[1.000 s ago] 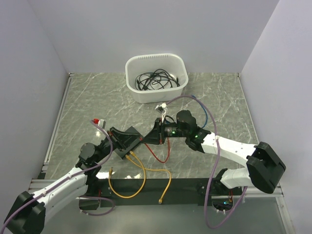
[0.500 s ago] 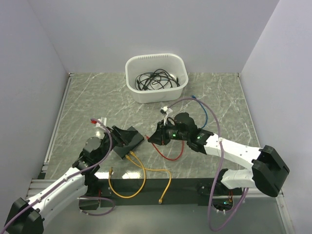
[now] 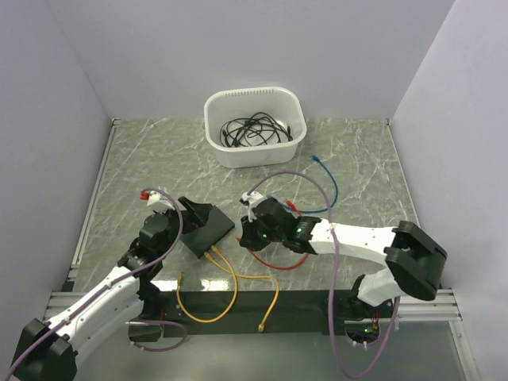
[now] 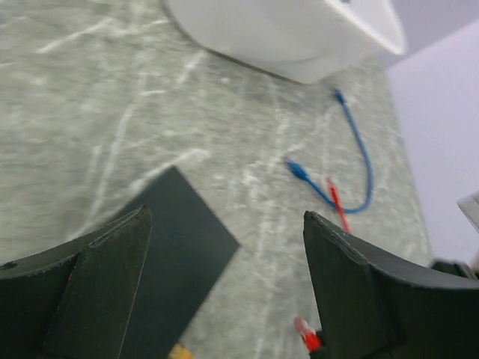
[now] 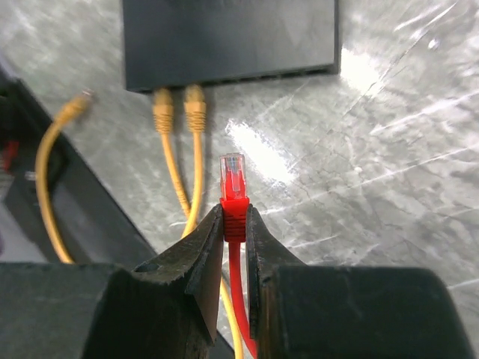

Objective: Insert the plug into the switch port

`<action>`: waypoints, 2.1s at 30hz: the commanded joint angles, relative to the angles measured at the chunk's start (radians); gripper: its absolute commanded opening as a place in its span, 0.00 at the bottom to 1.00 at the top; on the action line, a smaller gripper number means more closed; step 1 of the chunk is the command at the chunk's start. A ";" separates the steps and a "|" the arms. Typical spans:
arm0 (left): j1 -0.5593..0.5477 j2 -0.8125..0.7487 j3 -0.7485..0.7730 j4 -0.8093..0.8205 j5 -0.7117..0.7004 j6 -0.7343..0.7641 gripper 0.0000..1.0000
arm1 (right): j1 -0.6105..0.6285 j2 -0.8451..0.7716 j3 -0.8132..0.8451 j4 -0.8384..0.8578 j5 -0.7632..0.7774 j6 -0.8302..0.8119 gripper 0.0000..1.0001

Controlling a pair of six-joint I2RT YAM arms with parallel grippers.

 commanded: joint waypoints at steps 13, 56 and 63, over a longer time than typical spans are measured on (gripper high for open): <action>0.291 0.342 -0.004 0.305 0.286 -0.031 0.82 | 0.081 0.245 0.175 0.011 0.114 -0.024 0.00; 0.379 0.801 -0.119 0.788 0.562 -0.127 0.65 | 0.124 0.428 0.338 -0.031 0.209 -0.034 0.00; 0.379 0.837 -0.129 0.827 0.577 -0.132 0.63 | 0.147 0.429 0.370 -0.052 0.219 -0.037 0.00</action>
